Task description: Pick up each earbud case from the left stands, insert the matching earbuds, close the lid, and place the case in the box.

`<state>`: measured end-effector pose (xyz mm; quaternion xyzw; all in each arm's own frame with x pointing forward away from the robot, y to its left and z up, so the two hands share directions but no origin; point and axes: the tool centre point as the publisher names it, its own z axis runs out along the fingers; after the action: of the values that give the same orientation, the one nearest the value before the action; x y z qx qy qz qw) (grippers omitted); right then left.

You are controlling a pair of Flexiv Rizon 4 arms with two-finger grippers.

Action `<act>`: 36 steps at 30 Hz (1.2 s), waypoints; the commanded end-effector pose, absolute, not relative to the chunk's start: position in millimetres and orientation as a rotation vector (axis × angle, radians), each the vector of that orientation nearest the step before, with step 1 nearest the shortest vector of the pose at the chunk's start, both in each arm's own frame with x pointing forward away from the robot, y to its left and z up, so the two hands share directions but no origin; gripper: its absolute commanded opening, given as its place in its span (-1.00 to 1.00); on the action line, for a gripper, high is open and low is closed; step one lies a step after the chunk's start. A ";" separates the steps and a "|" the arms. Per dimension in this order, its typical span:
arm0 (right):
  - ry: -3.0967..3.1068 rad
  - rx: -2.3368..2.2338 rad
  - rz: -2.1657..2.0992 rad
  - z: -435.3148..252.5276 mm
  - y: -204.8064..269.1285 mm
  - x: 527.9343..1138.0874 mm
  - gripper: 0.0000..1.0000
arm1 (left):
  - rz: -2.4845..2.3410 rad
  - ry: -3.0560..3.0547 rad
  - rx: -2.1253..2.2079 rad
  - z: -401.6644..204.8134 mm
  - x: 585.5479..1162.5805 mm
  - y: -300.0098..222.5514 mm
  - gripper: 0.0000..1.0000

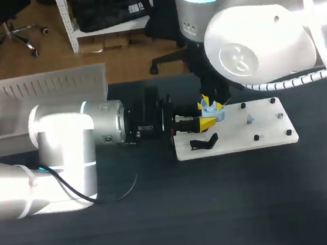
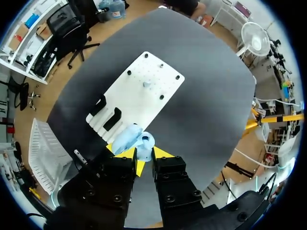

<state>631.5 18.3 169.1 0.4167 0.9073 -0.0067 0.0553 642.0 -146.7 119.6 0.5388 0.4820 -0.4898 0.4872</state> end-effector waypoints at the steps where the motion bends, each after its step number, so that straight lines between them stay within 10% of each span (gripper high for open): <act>1: 2.750 1.265 -0.026 166.4 17.6 632.5 -1.00 | -1.188 1.168 1.306 118.6 641.7 -146.8 -1.00; 21: 2.757 1.249 -0.056 158.8 20.3 636.7 -0.95 | -1.188 1.168 1.306 118.6 641.7 -146.8 -1.00; 23: 2.757 1.250 -0.054 159.8 19.7 636.6 -0.08 | -1.188 1.168 1.306 118.6 641.7 -146.8 -1.00; 30: 2.747 1.248 0.026 172.2 13.3 629.9 0.84 | -1.188 1.168 1.306 118.6 641.7 -146.8 -1.00; 36: 2.747 1.240 0.078 181.5 13.5 625.3 0.31 | -1.188 1.168 1.306 118.6 641.7 -146.8 -1.00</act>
<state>633.8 19.5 179.5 0.4105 0.9100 0.0110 0.0573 642.4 -146.4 119.6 0.5386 0.4814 -0.4902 0.4876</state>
